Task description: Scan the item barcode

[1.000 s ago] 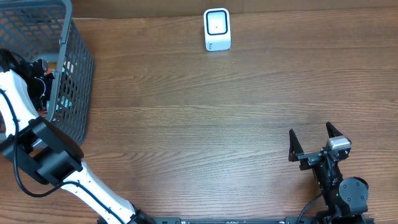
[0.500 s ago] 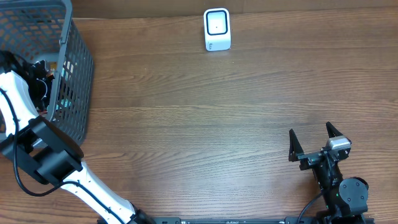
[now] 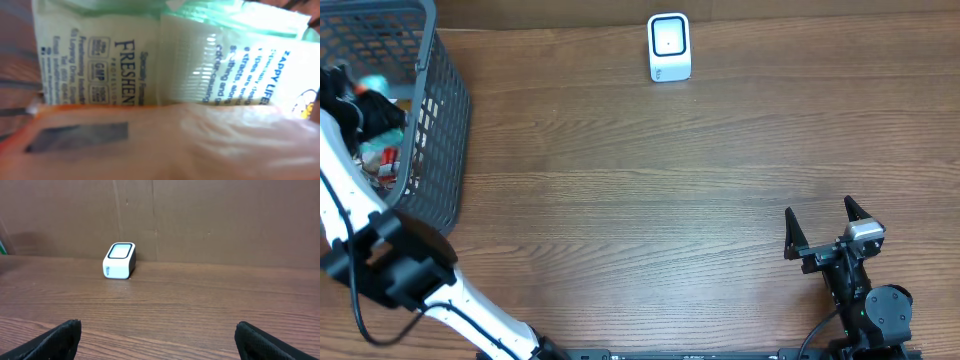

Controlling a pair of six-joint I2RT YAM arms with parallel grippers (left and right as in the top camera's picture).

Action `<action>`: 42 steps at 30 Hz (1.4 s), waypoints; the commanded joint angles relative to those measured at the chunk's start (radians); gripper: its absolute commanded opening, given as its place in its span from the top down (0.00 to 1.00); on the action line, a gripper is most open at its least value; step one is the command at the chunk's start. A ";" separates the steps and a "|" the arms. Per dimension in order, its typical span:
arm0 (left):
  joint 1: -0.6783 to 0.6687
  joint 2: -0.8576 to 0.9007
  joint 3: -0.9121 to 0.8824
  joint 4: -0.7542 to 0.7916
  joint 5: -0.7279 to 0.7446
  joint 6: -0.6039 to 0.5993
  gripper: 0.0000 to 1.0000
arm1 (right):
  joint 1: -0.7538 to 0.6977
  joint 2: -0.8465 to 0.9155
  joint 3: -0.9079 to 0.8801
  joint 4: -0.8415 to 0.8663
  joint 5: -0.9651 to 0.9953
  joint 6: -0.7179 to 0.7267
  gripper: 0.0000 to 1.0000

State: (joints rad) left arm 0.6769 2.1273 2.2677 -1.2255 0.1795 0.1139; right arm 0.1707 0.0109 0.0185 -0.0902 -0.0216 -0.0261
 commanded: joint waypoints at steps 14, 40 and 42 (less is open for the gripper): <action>-0.157 -0.537 0.087 -0.024 0.089 -0.373 0.72 | -0.003 -0.008 -0.010 0.006 0.004 -0.001 0.00; -1.096 -0.563 -0.592 0.039 -0.191 -0.580 0.67 | -0.003 -0.008 -0.010 0.006 0.004 -0.001 0.00; -1.138 -0.562 -0.676 0.117 -0.191 -0.614 0.66 | -0.003 -0.008 -0.010 0.006 0.004 -0.001 0.00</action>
State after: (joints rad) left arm -0.4103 1.5730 1.6775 -1.1732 0.0208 -0.4114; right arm 0.1707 0.0109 0.0185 -0.0895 -0.0219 -0.0257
